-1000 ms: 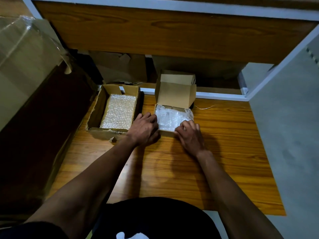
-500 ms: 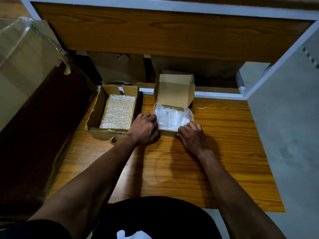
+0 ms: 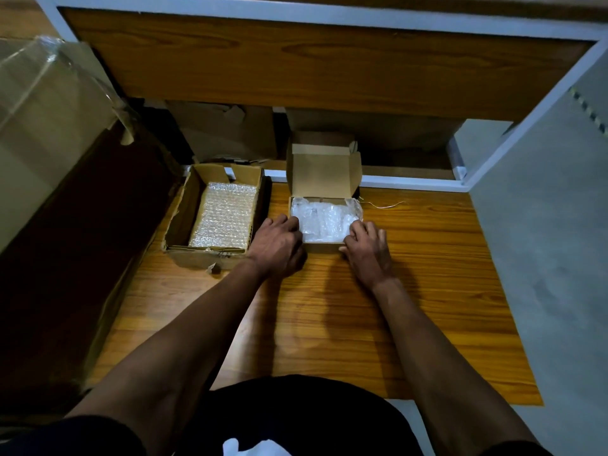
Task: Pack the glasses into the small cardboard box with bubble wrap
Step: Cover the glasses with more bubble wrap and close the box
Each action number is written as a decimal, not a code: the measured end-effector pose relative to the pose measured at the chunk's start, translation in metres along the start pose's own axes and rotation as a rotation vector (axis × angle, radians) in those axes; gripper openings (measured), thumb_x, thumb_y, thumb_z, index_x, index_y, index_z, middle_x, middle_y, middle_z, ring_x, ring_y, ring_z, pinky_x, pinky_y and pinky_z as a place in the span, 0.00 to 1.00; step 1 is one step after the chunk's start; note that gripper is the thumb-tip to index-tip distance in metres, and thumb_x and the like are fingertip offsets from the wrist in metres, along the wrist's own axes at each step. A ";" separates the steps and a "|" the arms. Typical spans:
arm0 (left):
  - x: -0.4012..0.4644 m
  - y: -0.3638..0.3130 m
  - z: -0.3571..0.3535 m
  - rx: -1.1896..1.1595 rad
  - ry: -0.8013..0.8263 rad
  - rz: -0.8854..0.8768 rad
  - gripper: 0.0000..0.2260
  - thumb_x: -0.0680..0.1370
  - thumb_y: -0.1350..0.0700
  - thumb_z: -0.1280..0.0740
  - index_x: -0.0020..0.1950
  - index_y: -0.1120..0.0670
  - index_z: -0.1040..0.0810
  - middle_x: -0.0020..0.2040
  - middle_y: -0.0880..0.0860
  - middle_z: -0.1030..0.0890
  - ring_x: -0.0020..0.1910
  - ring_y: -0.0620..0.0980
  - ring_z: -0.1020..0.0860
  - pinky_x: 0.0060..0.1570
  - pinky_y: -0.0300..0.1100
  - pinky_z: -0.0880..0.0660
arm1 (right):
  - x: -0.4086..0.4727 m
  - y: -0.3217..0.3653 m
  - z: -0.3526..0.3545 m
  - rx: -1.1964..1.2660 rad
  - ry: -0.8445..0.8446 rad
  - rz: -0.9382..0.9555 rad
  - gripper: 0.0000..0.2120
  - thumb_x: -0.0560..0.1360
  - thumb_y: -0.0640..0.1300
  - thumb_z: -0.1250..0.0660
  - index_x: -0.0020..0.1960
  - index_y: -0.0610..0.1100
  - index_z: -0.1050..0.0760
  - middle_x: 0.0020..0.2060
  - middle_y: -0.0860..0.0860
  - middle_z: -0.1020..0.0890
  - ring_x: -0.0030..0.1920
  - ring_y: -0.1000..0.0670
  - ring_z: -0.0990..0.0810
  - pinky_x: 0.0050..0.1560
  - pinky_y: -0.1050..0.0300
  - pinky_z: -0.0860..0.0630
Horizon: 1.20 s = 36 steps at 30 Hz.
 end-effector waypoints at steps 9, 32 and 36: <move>0.010 0.002 0.004 0.095 0.108 0.089 0.22 0.75 0.36 0.35 0.61 0.49 0.18 0.61 0.52 0.25 0.62 0.55 0.28 0.57 0.53 0.32 | 0.007 0.008 -0.003 -0.076 0.011 0.023 0.08 0.81 0.40 0.31 0.60 0.45 0.22 0.54 0.45 0.17 0.57 0.43 0.25 0.52 0.46 0.30; 0.044 -0.049 0.021 -0.091 0.043 -0.089 0.23 0.83 0.47 0.40 0.78 0.49 0.32 0.77 0.54 0.31 0.70 0.56 0.31 0.63 0.54 0.30 | 0.010 -0.053 -0.012 1.031 0.004 -1.062 0.14 0.80 0.41 0.27 0.65 0.45 0.21 0.57 0.49 0.15 0.49 0.49 0.17 0.36 0.65 0.27; 0.062 -0.056 0.011 -0.085 0.147 -0.117 0.27 0.85 0.46 0.42 0.84 0.50 0.40 0.83 0.53 0.39 0.74 0.59 0.35 0.67 0.57 0.32 | 0.017 -0.058 -0.025 1.172 0.069 -1.045 0.14 0.74 0.38 0.22 0.58 0.44 0.18 0.50 0.47 0.12 0.46 0.48 0.12 0.42 0.53 0.14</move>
Point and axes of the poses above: each hand's wrist, its own x-axis towards the middle knuckle, its own z-axis out of the back of the hand, y = z × x, the point moved 5 cm from there along x, towards the middle knuckle
